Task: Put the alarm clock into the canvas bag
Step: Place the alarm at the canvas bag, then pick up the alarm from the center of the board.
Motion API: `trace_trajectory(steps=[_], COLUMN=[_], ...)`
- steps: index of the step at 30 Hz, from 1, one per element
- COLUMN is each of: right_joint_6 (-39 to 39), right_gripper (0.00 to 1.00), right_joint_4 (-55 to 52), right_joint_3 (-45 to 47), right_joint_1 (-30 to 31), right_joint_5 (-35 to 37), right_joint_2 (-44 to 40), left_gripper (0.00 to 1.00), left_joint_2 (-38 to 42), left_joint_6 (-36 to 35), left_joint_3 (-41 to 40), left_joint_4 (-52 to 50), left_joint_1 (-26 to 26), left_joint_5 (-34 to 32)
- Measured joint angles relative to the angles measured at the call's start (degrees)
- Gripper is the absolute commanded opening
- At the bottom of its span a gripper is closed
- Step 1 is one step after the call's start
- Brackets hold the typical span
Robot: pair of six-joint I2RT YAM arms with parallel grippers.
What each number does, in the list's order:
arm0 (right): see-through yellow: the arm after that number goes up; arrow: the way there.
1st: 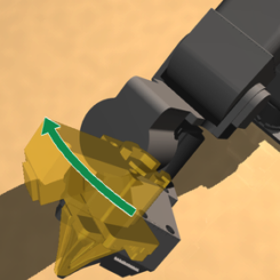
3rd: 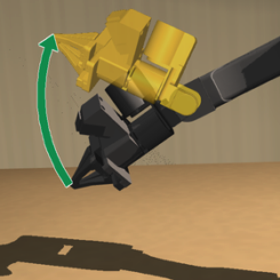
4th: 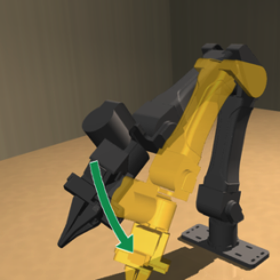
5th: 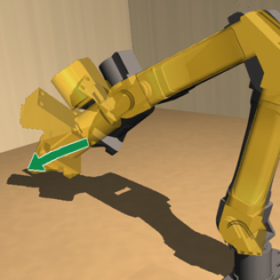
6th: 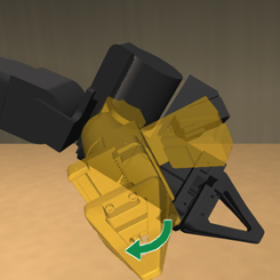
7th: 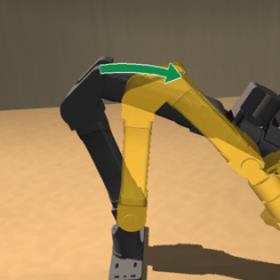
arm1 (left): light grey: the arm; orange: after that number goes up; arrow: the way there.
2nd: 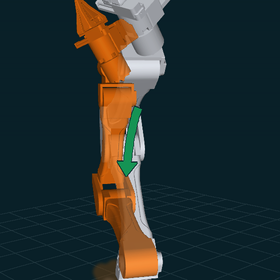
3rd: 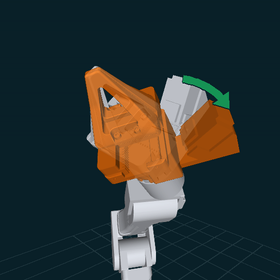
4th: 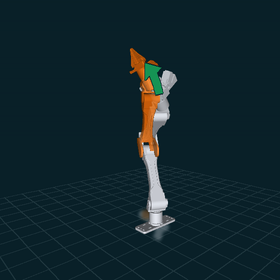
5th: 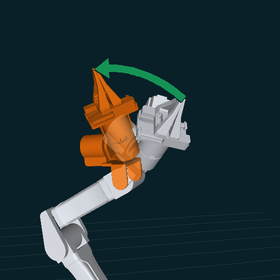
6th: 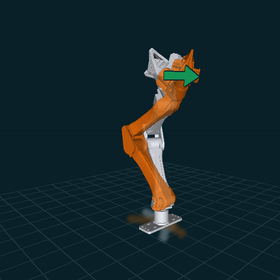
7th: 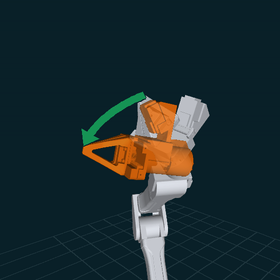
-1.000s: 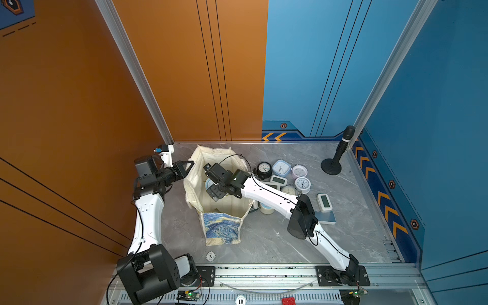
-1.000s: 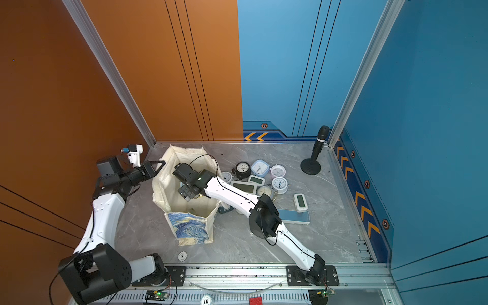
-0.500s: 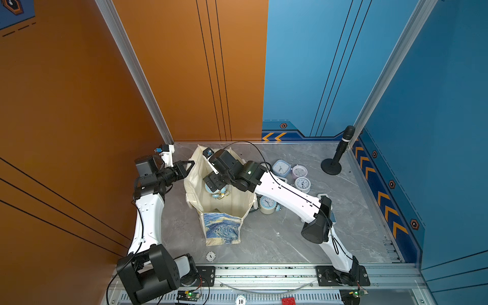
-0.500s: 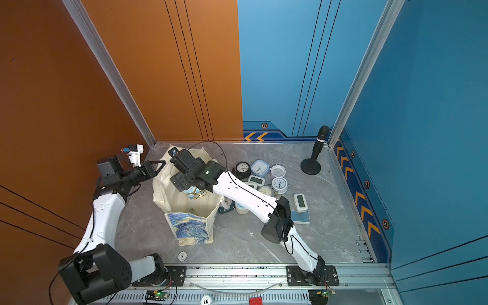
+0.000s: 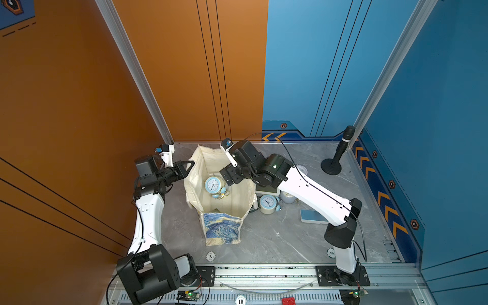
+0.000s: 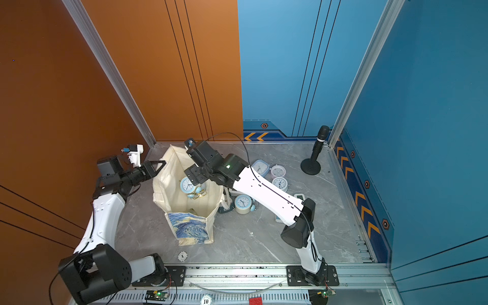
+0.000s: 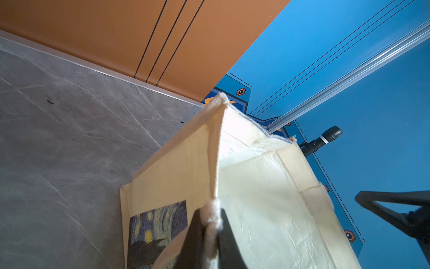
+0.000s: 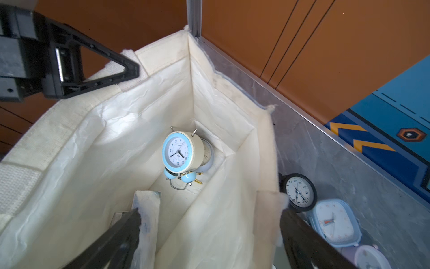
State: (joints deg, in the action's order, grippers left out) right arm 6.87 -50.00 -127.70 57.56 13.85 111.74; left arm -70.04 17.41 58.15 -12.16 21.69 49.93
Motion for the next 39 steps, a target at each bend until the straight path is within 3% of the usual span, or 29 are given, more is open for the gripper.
trace_trajectory(steps=[11, 22, 30, 39], right_joint_6=[2.23, 9.42, 24.44, 48.3], right_gripper=[0.96, 0.97, 1.0, 1.0], right_joint_4=[-0.2, -0.07, -0.2, -1.22], right_joint_3=[16.15, 36.96, 50.53, 57.33], right_joint_1=[-6.16, -18.21, -30.18, -32.24], right_joint_5=[2.95, 0.74, -1.7, -0.17], right_joint_2=[-13.33, -26.62, -31.45, -32.28], left_gripper=[0.0, 0.0, 0.0, 0.0], left_joint_2=[0.0, -0.02, -0.02, 0.0], left_joint_6=[0.0, 0.0, 0.0, 0.0], left_joint_3=[0.0, 0.0, 0.0, -0.02], left_joint_4=[0.0, 0.0, 0.0, 0.0], left_joint_1=[0.0, 0.0, 0.0, 0.0], left_joint_5=[-0.02, -0.2, -0.24, -0.26])
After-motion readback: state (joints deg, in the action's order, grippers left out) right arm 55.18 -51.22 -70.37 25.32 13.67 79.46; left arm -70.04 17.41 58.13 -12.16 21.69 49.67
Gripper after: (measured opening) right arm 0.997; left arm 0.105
